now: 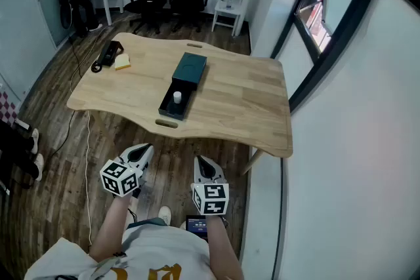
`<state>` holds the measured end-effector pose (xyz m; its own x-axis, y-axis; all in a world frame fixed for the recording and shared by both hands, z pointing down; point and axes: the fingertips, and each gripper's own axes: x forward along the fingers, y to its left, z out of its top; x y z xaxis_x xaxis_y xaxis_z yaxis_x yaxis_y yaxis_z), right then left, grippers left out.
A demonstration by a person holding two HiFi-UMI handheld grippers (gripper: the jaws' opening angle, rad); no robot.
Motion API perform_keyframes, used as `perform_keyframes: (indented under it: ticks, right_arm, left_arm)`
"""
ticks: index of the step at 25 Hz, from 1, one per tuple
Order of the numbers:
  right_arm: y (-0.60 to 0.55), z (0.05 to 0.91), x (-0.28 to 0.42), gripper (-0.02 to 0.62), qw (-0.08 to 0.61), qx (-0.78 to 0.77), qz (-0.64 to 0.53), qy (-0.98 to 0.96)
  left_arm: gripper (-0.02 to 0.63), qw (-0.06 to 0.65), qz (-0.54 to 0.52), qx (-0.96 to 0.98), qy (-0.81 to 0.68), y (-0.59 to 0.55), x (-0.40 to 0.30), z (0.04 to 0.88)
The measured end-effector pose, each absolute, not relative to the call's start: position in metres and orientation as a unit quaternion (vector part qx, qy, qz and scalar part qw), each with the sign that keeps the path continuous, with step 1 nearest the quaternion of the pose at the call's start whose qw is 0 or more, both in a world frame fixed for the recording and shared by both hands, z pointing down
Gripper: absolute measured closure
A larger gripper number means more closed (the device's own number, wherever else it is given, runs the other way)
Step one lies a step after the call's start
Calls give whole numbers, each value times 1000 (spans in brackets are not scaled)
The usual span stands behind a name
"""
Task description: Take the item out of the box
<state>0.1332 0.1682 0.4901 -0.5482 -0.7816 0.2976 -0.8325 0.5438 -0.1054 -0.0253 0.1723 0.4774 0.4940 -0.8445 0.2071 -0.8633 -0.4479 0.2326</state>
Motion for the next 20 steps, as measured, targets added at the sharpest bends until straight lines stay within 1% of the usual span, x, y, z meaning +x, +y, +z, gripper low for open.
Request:
perform_keyframes:
  ticks: [5, 11, 14, 20]
  right_arm:
    - [168, 490, 137, 591, 109, 460, 115, -874]
    - [167, 492, 143, 591, 108, 456, 124, -875]
    - [165, 494, 140, 591, 96, 442, 144, -880]
    - [146, 501, 134, 591, 98, 435, 147, -883]
  left_arm:
    - [604, 181, 7, 850, -494, 173, -21, 480]
    - [604, 174, 19, 840, -513, 172, -23, 483]
    - [604, 175, 19, 836, -519, 172, -26, 483]
    - [604, 180, 16, 826, -533, 156, -37, 490]
